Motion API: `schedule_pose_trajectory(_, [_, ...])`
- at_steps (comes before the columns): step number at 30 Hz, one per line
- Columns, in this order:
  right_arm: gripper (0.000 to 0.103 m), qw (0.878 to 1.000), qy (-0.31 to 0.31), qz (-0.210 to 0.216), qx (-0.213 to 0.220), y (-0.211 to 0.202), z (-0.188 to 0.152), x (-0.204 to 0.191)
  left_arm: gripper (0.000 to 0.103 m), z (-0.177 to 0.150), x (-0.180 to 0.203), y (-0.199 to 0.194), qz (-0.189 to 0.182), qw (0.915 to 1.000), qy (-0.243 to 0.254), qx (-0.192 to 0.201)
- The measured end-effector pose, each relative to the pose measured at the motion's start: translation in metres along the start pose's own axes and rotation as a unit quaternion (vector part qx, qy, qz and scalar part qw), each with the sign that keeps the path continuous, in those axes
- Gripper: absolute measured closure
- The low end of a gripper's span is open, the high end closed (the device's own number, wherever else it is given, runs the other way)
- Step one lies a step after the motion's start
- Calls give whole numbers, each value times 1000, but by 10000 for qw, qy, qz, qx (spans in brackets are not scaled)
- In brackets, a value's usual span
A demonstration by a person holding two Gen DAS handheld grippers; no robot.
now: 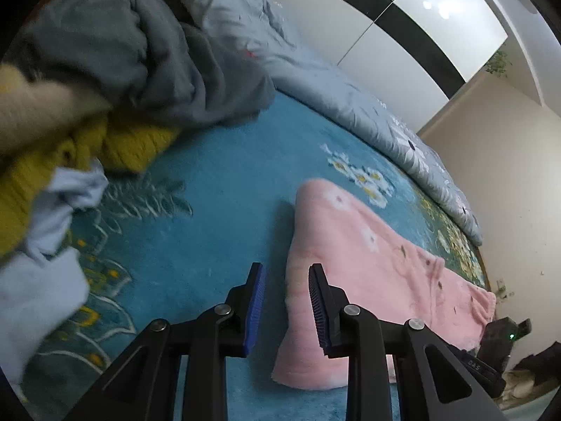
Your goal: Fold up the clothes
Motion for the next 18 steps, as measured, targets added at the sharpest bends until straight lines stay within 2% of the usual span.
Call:
schedule_pose_trajectory(2, [86,9998,36,164,55,-5,-1,3,73,-3,21,2,-113,9996,265,-29])
schedule_pose_trajectory(4, [85,9995,66,220,196,-16,-3,6,73,-11,54,16,-297,9970,679,-242])
schedule_pose_trajectory(7, [84,9972,281,-13,689,-53,-7,25,72,-33,111,52,-594,9860,1374,-733])
schedule_pose_trajectory(8, [79,9952,403,-123,882,-68,-9,36,72,-41,129,64,-617,9812,1601,-879])
schedule_pose_trajectory(9, [69,9920,571,-252,1096,-84,-13,48,72,-48,146,75,-597,9772,1788,-980])
schedule_pose_trajectory(11, [63,9803,1041,-551,1588,-120,-26,79,72,-61,172,95,-595,9689,2113,-1145])
schedule_pose_trajectory(13, [56,9628,1527,-844,2065,-155,-43,110,72,-73,189,112,-585,9614,2349,-1311])
schedule_pose_trajectory(14, [50,9551,1732,-948,2208,-166,-50,123,72,-79,193,120,-522,9585,2431,-1393])
schedule_pose_trajectory(15, [49,9467,1936,-1051,2349,-177,-58,137,71,-84,198,129,-460,9555,2513,-1476])
schedule_pose_trajectory(17, [49,9306,2301,-1199,2582,-196,-70,161,68,-90,200,141,-350,9543,2541,-1535])
schedule_pose_trajectory(18, [44,9276,2408,-1164,2608,-198,-71,170,66,-91,200,143,-343,9545,2537,-1531])
Point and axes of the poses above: each gripper's, at about its wrist camera, not at the fingertips, and y roughly the way its jaws point, x to its right, z to its top, the point moved 2 cm from there along y, roughly the way its jaws point, and after that the axes turned 10 degrees about -x, right-handed, at the moved point
